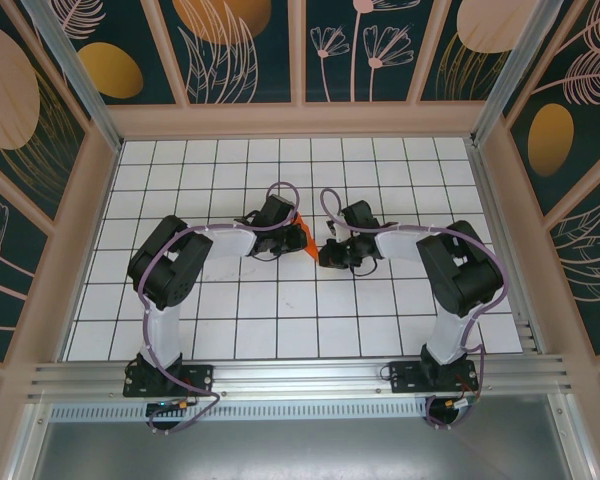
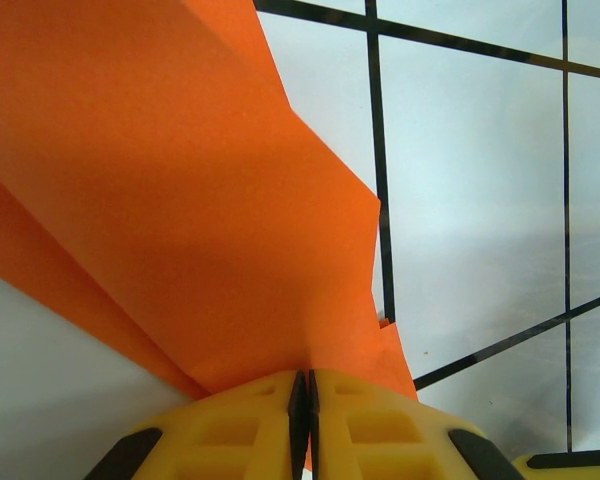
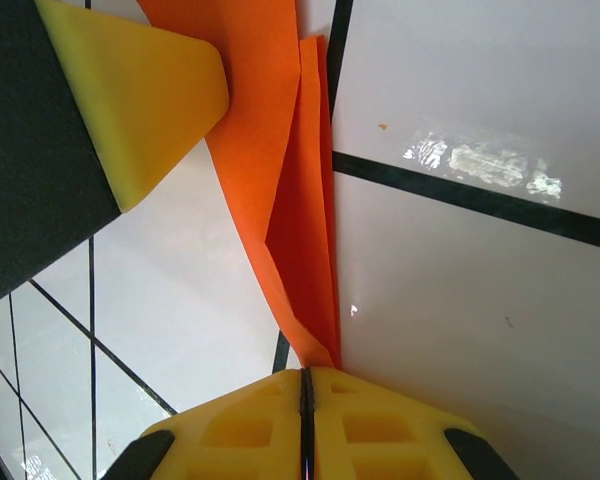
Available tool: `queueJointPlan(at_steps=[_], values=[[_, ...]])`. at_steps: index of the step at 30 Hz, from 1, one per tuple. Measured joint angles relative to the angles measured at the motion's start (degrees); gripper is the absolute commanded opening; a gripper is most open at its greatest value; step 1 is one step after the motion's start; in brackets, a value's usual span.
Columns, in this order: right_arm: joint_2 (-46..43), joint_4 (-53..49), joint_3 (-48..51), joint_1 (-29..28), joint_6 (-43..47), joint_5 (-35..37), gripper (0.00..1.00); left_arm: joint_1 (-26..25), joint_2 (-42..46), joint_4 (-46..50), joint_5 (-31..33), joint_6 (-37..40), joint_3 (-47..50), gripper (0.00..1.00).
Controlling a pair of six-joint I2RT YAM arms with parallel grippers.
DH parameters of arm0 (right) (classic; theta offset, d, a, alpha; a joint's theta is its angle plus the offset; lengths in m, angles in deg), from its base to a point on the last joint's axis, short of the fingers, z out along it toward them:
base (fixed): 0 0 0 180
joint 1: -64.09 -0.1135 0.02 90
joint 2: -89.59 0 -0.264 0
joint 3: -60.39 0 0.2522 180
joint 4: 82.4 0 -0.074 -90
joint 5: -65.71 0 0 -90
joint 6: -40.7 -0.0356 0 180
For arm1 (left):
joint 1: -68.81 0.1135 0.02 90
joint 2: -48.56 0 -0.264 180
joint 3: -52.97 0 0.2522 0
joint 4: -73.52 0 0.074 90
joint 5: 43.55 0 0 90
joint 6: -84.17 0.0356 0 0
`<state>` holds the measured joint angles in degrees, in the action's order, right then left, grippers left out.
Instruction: Fold a paper plane with a square sheet of paper (pick it up from the middle)
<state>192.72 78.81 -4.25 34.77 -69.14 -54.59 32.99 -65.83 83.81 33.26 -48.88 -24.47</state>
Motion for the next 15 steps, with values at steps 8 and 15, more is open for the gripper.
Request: queueJointPlan(at_steps=[8, 15], values=[[-3.0, -2.3, 0.3, 0.0, -0.2, -0.4, 0.15, 0.0, 0.0, 0.0, 0.0, 0.0, 0.0, 0.14], [0.2, -2.7, -6.0, -0.1, 0.0, -1.9, 0.14, 0.0, 0.0, 0.0, 0.0, 0.0, 0.0, 0.14]])
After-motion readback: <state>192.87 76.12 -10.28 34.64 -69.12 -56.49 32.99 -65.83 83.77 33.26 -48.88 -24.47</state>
